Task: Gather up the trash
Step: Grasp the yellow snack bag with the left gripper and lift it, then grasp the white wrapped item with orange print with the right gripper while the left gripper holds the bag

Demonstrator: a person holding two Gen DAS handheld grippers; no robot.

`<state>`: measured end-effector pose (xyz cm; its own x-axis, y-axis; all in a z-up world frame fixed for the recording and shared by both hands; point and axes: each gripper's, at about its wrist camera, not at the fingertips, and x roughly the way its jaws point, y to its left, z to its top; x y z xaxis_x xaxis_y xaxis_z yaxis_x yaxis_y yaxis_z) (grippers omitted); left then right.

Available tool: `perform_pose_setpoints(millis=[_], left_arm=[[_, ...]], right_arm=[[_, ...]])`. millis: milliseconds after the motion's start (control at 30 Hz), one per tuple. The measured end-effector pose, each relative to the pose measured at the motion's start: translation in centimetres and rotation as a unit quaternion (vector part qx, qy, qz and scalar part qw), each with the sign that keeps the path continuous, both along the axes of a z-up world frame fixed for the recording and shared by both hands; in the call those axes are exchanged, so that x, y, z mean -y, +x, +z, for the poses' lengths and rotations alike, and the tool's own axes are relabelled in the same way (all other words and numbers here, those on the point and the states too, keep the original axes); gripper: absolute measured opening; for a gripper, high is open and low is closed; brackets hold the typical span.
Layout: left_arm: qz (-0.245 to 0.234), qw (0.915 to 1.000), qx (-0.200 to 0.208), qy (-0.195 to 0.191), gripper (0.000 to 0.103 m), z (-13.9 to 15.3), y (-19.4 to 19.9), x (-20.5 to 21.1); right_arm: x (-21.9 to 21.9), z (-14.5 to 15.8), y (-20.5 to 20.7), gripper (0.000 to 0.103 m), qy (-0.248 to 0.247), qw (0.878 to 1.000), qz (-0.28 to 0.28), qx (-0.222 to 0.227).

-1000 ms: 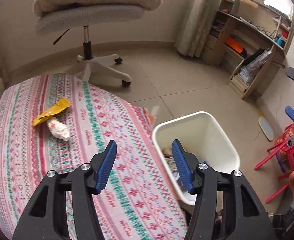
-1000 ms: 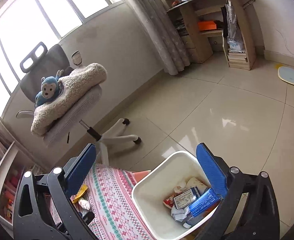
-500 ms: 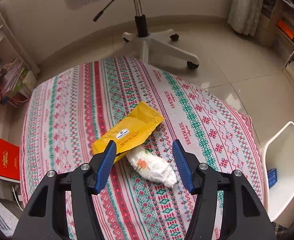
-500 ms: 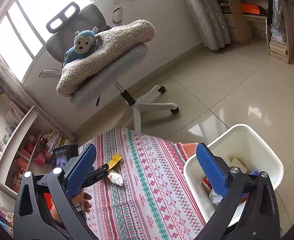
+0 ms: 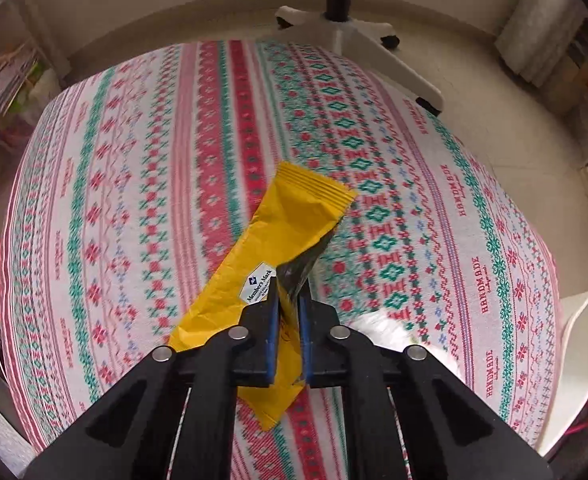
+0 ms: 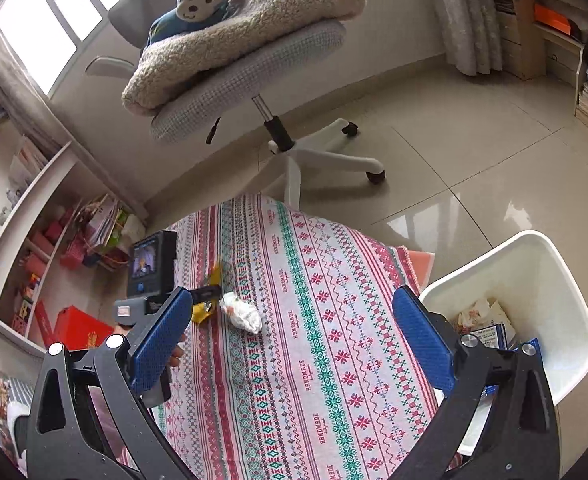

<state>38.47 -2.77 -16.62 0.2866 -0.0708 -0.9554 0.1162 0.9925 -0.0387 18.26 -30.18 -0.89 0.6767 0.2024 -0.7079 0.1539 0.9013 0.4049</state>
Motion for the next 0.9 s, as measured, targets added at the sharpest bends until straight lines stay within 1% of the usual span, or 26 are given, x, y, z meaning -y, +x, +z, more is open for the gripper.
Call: perform_pose_setpoints(millis=[133, 267, 367, 433, 500, 600, 633, 667, 733, 767, 800, 833, 900], left_arm=[[0.039, 0.9982, 0.014, -0.043, 0.005, 2.1, -2.9, -4.8], [0.08, 0.9929, 0.033, -0.082, 0.003, 5.2, -7.9, -8.8], [0.109, 0.9862, 0.058, -0.11, 0.003, 8.3, -12.4, -11.1], [0.131, 0.9799, 0.074, -0.13, 0.003, 10.1, -15.1, -12.5], [0.153, 0.9728, 0.09, -0.149, 0.003, 11.7, -18.1, -13.8], [0.173, 0.9599, 0.105, -0.194, 0.003, 12.9, -21.4, -14.8], [0.177, 0.9563, 0.115, -0.203, 0.003, 13.0, -22.2, -15.1], [0.182, 0.9545, 0.127, -0.2, 0.003, 13.0, -22.8, -15.3], [0.196, 0.9538, 0.15, -0.171, 0.003, 12.8, -24.0, -15.5], [0.202, 0.953, 0.151, -0.168, 0.003, 12.4, -23.7, -16.0], [0.205, 0.9515, 0.15, -0.174, 0.003, 12.4, -23.8, -16.3], [0.202, 0.9509, 0.152, -0.179, 0.003, 12.5, -23.7, -16.6], [0.203, 0.9508, 0.166, -0.165, 0.003, 13.1, -23.7, -17.2]], right_arm=[[-2.4, -1.2, 0.7, 0.096, -0.023, 0.999, 0.032, -0.022], [-5.2, -2.7, 1.8, 0.096, -0.071, 0.994, 0.075, -0.043], [-8.8, -4.5, 3.6, 0.096, -0.145, 0.98, 0.129, -0.051], [-11.0, -6.1, 4.7, 0.096, -0.163, 0.969, 0.172, -0.072], [-13.0, -7.5, 6.0, 0.096, -0.168, 0.96, 0.206, -0.088], [-16.0, -8.9, 7.5, 0.096, -0.214, 0.943, 0.241, -0.082], [-16.7, -9.1, 8.0, 0.096, -0.221, 0.94, 0.249, -0.077], [-17.2, -9.4, 8.5, 0.096, -0.222, 0.938, 0.255, -0.075], [-17.9, -10.0, 9.6, 0.095, -0.217, 0.939, 0.257, -0.077], [-18.1, -10.3, 10.0, 0.092, -0.217, 0.939, 0.256, -0.073], [-18.3, -10.6, 10.4, 0.088, -0.221, 0.938, 0.258, -0.067], [-18.5, -11.1, 10.7, 0.086, -0.23, 0.936, 0.258, -0.063], [-18.6, -12.3, 11.5, 0.085, -0.238, 0.934, 0.255, -0.073]])
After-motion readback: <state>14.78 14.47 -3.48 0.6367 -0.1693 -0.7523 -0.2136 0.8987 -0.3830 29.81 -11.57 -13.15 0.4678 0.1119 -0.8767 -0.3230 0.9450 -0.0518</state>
